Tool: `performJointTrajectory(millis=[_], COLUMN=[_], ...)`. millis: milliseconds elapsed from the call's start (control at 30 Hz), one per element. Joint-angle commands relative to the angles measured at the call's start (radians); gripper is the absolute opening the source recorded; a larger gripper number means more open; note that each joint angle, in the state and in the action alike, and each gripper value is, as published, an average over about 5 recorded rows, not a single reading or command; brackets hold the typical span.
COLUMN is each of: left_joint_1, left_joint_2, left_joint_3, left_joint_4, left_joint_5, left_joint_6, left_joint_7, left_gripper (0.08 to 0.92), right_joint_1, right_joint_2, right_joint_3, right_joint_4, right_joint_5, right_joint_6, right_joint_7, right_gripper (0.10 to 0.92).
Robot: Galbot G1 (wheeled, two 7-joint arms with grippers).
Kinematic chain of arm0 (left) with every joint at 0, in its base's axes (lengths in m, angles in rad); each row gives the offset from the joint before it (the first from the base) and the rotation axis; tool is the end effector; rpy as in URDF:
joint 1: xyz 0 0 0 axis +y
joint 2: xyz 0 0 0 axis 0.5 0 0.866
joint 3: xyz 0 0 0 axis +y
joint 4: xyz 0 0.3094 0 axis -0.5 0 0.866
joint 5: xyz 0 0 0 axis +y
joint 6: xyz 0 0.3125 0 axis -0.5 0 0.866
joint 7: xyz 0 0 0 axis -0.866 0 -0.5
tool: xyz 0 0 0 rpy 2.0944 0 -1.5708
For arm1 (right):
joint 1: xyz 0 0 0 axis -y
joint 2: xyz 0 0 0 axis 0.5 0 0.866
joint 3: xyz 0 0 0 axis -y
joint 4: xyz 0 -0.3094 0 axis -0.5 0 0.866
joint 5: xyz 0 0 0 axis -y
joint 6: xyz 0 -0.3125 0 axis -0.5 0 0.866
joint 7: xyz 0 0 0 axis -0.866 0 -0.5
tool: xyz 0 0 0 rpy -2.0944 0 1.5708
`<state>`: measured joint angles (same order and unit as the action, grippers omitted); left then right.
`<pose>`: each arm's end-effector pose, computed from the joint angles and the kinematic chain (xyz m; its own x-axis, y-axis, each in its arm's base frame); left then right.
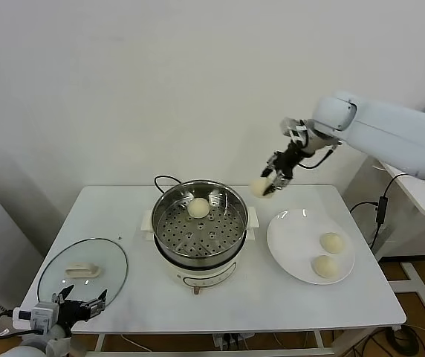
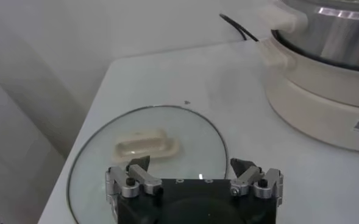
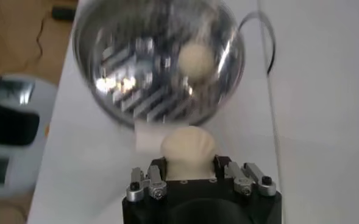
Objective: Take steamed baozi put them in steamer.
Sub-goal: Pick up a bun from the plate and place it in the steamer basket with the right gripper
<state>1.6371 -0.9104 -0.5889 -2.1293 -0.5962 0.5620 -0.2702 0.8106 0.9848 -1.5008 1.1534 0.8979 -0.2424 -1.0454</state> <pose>0.1625 0.1019 -0.2327 -0.8046 -0.0321 0.5929 0.0688 0.9868 0.1468 0.5201 -0.0272 0.0230 -0.1462 -0.4797 0.8652 -0.9840 -0.0194 -0.1771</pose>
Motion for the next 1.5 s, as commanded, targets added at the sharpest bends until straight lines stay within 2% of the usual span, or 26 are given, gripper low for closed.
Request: performJointTrajectory(millis=[33, 233, 500, 1233, 1333, 1500], left_joint_1=[-0.006, -0.01, -0.01, -0.01, -0.009, -0.008], left_joint_2=[0.0, 0.0, 0.004, 0.006, 0.006, 0.006], left_joint_3=[0.004, 0.005, 0.003, 0.001, -0.001, -0.002], left_joint_4=[-0.001, 0.0, 0.006, 0.015, 0.017, 0.017], left_joint_5=[0.002, 0.002, -0.002, -0.006, -0.007, -0.008], left_joint_6=[0.002, 0.003, 0.0, -0.008, -0.01, -0.011], left_joint_7=[0.0, 0.0, 0.0, 0.003, 0.003, 0.003], left_gripper=[0.823, 0.823, 0.823, 0.823, 0.823, 0.823], right_joint_1=[0.015, -0.073, -0.178, -0.294, -0.297, -0.279], right_joint_2=[0.15, 0.247, 0.339, 0.389, 0.39, 0.382], right_joint_3=[-0.005, 0.024, 0.043, 0.045, 0.048, 0.07], right_joint_4=[0.059, 0.052, 0.019, -0.022, -0.024, -0.022], right_joint_5=[0.218, 0.267, 0.202, 0.154, 0.156, 0.157], right_joint_6=[-0.125, -0.175, -0.247, -0.306, -0.307, -0.307], right_joint_7=[0.152, 0.269, 0.391, 0.502, 0.507, 0.499], right_gripper=[0.492, 0.492, 0.492, 0.492, 0.511, 0.634])
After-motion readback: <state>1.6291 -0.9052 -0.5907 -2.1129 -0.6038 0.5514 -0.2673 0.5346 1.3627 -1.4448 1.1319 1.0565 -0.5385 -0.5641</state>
